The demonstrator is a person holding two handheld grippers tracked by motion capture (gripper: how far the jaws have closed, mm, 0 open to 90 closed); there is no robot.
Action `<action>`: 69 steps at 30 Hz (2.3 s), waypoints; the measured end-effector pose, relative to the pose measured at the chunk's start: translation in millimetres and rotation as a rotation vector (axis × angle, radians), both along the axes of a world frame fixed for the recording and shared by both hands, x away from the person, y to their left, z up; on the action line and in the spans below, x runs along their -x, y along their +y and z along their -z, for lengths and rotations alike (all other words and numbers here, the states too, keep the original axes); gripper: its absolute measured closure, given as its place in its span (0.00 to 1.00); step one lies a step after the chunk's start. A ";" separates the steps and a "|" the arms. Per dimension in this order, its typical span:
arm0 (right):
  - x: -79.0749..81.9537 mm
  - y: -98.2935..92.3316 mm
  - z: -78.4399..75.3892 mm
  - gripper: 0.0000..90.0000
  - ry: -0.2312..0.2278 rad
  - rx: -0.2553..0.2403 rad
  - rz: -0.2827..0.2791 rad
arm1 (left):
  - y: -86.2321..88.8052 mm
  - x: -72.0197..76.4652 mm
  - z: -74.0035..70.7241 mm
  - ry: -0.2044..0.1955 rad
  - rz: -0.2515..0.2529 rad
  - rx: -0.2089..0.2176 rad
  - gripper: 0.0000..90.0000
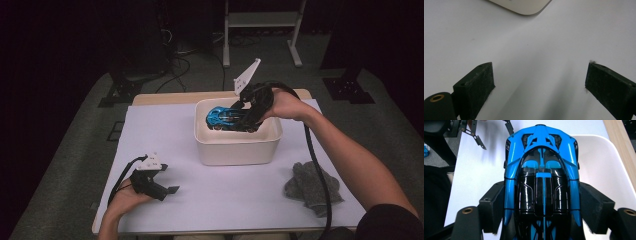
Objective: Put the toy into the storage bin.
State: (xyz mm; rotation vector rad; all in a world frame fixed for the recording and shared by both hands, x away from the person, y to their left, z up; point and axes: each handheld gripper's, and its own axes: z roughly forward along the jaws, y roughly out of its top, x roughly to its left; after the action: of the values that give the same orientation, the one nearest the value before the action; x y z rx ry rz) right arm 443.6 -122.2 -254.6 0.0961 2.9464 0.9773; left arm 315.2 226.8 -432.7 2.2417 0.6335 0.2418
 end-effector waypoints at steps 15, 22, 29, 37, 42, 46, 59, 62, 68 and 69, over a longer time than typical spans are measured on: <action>-10.1 3.7 17.0 0.30 0.023 0.017 0.005 | 1.0 1.0 0.6 0.001 -0.006 0.009 0.09; -14.8 5.0 27.3 0.30 0.034 0.015 0.005 | 2.3 0.9 0.2 -0.001 -0.004 0.000 0.09; -18.1 6.1 37.8 0.30 0.053 0.016 0.011 | 3.0 1.6 0.1 0.001 -0.009 0.005 0.09; -21.0 8.5 45.8 0.30 0.069 0.003 0.012 | 3.6 2.0 -0.4 -0.002 -0.007 0.000 0.09; -22.3 9.5 53.5 0.30 0.084 0.007 0.016 | 4.5 2.2 -0.7 0.001 -0.005 -0.005 0.09; -23.3 9.4 58.8 0.30 0.091 0.011 0.020 | 4.1 2.4 -0.5 -0.002 -0.009 0.001 0.09; -26.3 14.4 70.8 0.30 0.111 0.031 0.018 | 5.5 2.3 -0.6 0.000 -0.008 0.000 0.09; -27.5 16.5 73.9 0.30 0.115 0.035 0.012 | 5.9 2.8 -0.7 -0.002 -0.013 0.006 0.09; -29.8 19.6 80.7 0.30 0.129 0.042 0.008 | 6.5 2.7 0.0 0.002 -0.012 0.003 0.09; -29.6 20.1 81.4 0.30 0.131 0.044 0.009 | 6.5 2.6 0.1 0.002 -0.012 0.005 0.09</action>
State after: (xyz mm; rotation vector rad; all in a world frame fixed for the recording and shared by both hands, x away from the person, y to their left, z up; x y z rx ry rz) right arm 473.3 -102.1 -336.0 0.1791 3.0811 0.9387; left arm 312.6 233.3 -432.9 2.2345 0.6482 0.2437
